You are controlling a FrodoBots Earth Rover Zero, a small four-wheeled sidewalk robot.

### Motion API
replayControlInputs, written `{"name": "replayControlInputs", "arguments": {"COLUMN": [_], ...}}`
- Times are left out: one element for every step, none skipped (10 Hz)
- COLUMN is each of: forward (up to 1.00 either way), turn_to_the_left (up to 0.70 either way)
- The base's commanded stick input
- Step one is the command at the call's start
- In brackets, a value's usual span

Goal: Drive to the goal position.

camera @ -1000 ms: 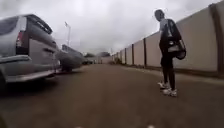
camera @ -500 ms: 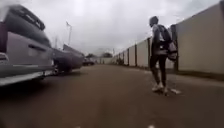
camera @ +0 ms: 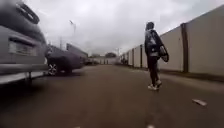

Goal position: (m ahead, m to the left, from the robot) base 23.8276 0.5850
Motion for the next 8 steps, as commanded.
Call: {"name": "replayControlInputs", "arguments": {"forward": [1.0,1.0,1.0,1.0,1.0,1.0,1.0,1.0], "turn_to_the_left": [0.0,0.0,0.0,0.0,0.0,0.0,0.0,0.0]}}
